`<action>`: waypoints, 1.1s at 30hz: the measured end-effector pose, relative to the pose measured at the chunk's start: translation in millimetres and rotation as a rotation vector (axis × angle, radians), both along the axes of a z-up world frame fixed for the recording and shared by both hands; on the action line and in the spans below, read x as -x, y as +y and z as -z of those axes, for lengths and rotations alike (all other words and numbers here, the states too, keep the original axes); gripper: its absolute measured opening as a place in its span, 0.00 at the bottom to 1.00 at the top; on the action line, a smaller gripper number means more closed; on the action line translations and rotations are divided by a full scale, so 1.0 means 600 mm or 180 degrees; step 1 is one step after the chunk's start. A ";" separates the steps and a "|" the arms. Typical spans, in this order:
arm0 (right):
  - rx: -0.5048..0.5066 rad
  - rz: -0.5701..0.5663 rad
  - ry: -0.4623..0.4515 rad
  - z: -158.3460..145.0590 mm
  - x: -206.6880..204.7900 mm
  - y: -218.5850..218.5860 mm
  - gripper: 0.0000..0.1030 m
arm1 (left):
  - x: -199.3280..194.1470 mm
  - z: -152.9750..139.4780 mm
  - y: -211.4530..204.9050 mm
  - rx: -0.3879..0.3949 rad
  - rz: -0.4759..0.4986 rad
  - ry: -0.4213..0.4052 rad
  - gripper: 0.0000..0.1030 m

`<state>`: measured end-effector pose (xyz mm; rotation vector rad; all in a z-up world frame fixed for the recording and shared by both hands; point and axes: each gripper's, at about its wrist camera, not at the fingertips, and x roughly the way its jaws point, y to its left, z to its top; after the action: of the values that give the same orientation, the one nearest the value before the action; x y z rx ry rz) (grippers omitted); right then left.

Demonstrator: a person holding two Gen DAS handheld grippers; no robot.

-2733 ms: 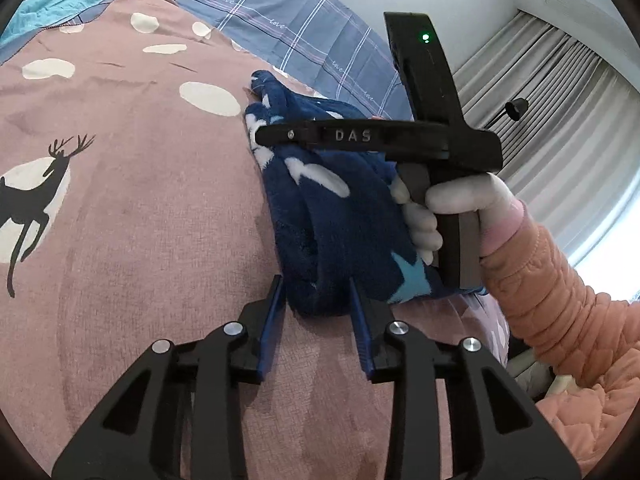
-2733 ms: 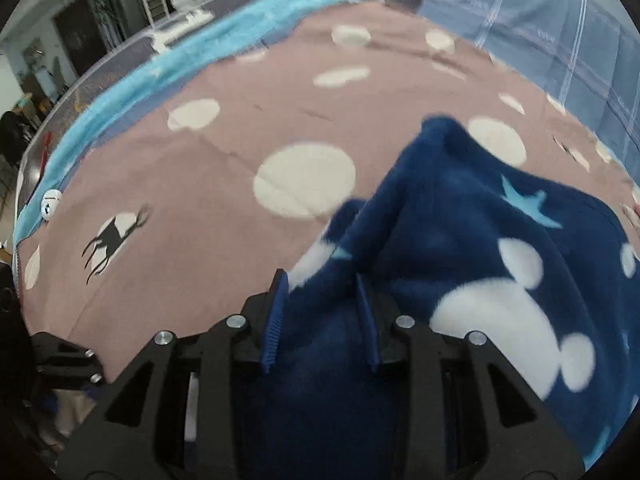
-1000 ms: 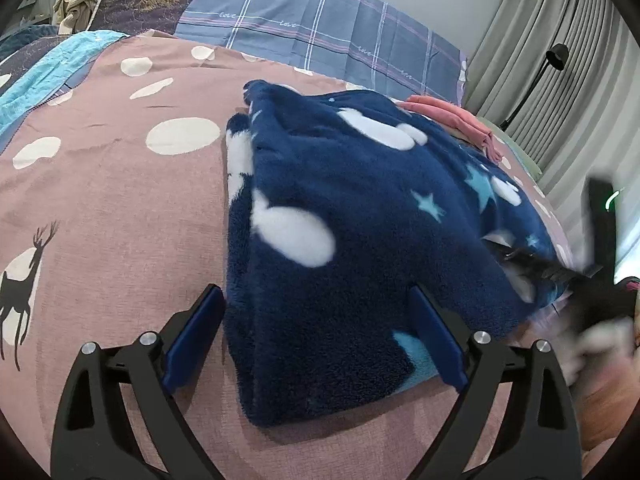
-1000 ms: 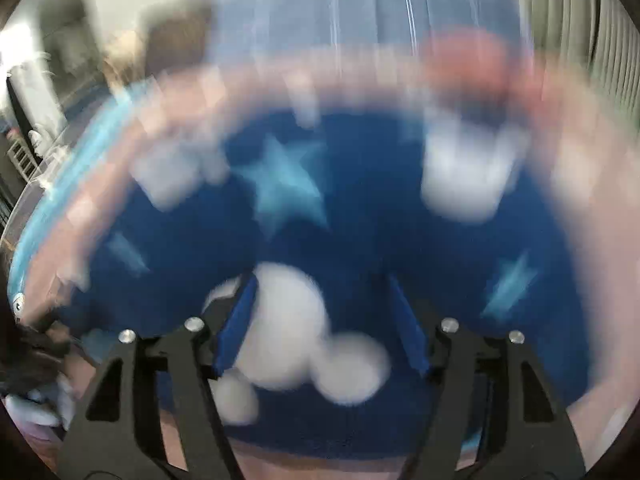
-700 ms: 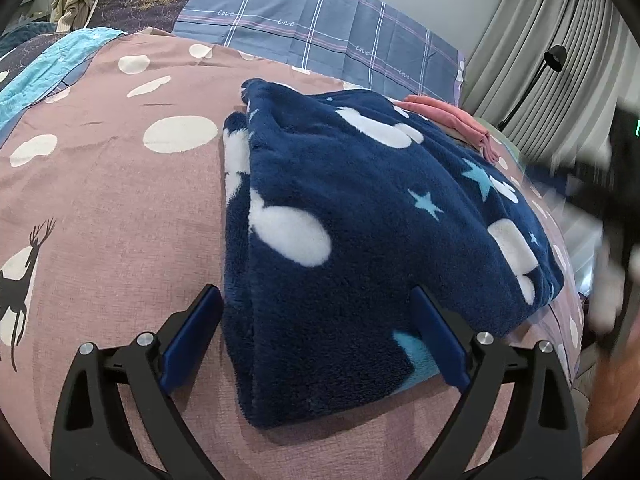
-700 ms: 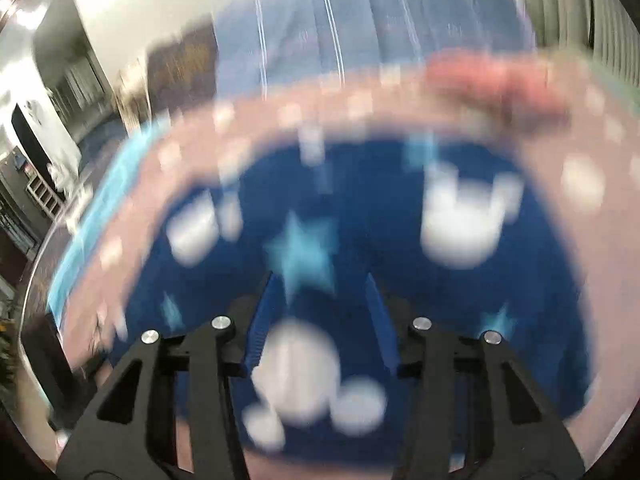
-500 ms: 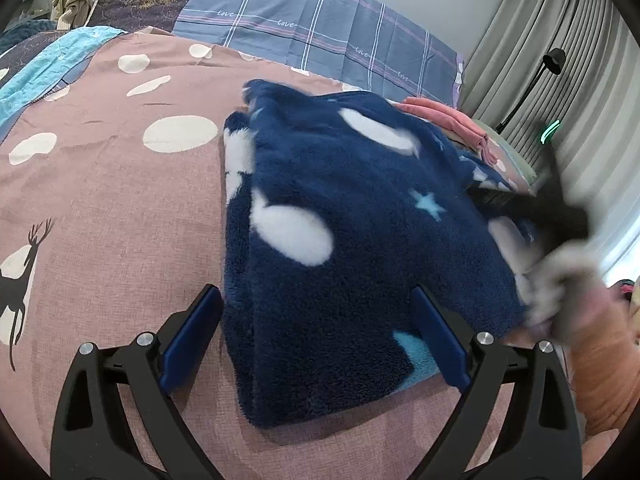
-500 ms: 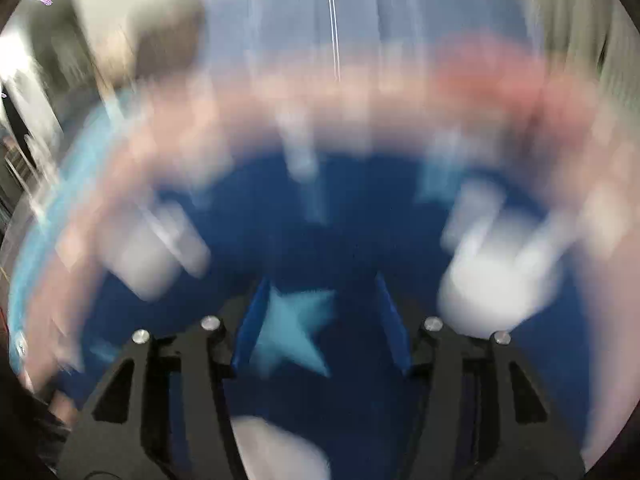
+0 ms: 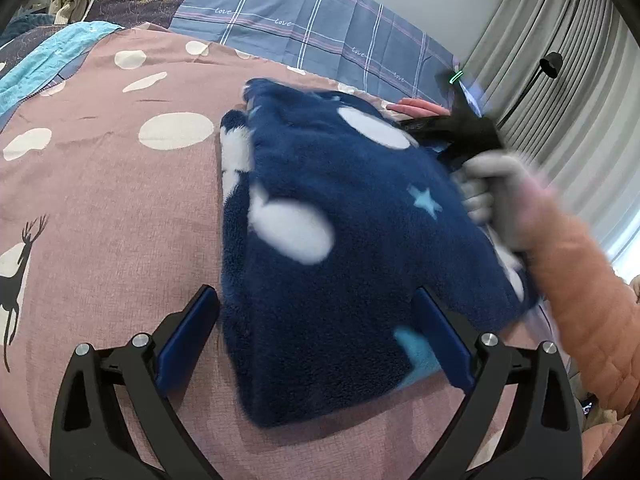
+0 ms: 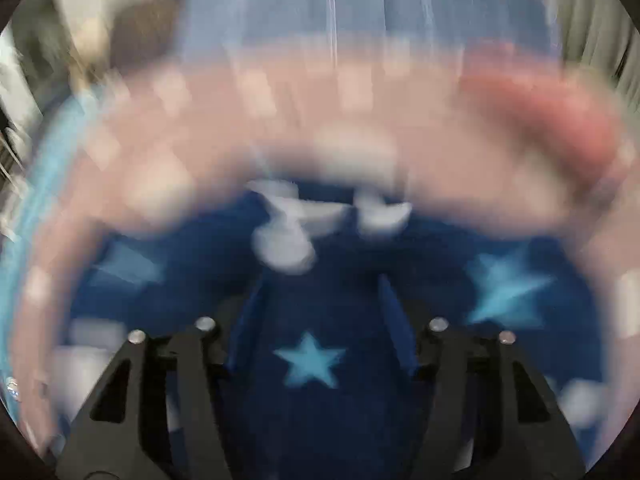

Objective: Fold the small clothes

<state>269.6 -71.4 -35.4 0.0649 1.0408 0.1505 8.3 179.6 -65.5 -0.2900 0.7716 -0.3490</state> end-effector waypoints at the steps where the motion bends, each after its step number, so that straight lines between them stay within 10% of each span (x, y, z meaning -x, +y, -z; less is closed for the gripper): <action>1: -0.0133 0.0046 -0.0173 -0.004 -0.003 -0.005 0.61 | -0.001 0.001 0.002 0.0018 0.0007 0.0016 0.96; 5: 0.0090 0.0007 -0.0279 -0.001 0.005 0.019 0.60 | -0.001 0.002 0.002 0.0048 0.0029 0.0014 0.98; 10: -0.0372 0.0019 -0.0588 -0.082 0.069 -0.028 0.57 | 0.005 0.002 0.015 0.0236 0.0034 -0.0040 0.98; 16: -0.0039 -0.1130 -0.1085 -0.148 0.301 0.033 0.66 | 0.019 -0.003 0.065 0.0772 -0.0072 -0.0106 0.98; 24: 0.0937 -0.2611 -0.1628 -0.065 0.558 0.226 0.71 | 0.045 -0.050 0.147 0.0877 -0.0453 -0.0315 0.98; 33: 0.1359 -0.2485 -0.1395 0.006 0.545 0.301 0.71 | -0.073 -0.025 0.122 0.1181 0.0193 0.0222 0.98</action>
<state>-57.6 109.2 -38.9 -0.7407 0.5940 0.6158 51.8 252.8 -50.5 -0.6307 0.7830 -0.5424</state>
